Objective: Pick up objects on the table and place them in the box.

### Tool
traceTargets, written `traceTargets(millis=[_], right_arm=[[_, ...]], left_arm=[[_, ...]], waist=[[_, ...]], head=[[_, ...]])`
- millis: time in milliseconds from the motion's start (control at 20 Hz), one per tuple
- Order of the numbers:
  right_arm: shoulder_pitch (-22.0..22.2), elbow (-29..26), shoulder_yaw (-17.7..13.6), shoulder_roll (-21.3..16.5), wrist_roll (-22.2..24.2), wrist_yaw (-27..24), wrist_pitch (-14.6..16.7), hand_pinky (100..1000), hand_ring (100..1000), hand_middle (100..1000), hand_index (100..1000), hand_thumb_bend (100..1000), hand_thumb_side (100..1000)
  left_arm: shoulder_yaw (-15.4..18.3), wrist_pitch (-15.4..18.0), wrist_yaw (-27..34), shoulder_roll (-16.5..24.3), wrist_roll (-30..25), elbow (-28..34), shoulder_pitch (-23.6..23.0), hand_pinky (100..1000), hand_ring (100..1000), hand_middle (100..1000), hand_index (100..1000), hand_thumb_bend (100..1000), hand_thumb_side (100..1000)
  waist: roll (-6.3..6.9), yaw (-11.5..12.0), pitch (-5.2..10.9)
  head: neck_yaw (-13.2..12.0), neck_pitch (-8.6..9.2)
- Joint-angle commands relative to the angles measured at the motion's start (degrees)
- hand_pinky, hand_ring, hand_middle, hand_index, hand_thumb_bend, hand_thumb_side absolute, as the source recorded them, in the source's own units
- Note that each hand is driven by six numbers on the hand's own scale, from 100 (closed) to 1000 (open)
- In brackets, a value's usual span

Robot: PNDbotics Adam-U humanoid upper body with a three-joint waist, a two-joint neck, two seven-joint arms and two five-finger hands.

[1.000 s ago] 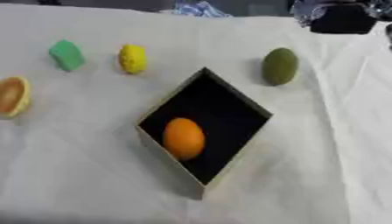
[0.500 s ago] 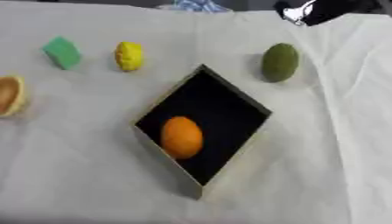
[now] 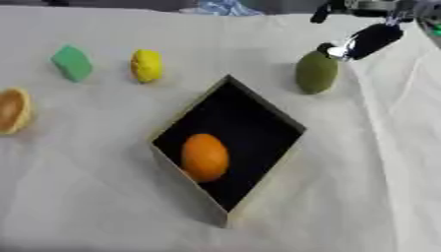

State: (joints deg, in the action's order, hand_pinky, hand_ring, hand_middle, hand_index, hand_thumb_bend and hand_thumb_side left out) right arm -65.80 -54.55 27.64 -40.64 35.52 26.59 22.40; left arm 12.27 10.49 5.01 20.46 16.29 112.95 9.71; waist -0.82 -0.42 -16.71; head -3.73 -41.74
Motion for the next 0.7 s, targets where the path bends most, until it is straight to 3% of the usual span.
traceTargets(millis=[50,450,700], right_arm=[[-2.44,4.72,-2.83,0.23,3.10,0.84,3.10,916,944,832,907,273,447],[-4.49,16.02,-7.97,2.92,5.28,5.79,11.04,916,950,846,918,337,410],[-5.06,21.70,-9.93,5.21,4.20,10.43,13.61,915,949,844,916,337,409]], left_arm=[[0.38,0.23,0.00,1.54,-0.05,0.44,0.58,820,693,652,830,132,757],[0.45,0.29,0.07,1.34,-0.01,0.34,0.49,821,694,653,830,131,759],[0.34,0.32,0.24,1.08,-0.11,0.29,0.54,821,695,653,830,129,761]], waist=[[0.19,-0.17,0.97],[0.46,-0.10,1.05],[0.74,0.39,0.86]], head=[[-0.23,0.63],[-0.30,0.78],[-0.09,1.14]])
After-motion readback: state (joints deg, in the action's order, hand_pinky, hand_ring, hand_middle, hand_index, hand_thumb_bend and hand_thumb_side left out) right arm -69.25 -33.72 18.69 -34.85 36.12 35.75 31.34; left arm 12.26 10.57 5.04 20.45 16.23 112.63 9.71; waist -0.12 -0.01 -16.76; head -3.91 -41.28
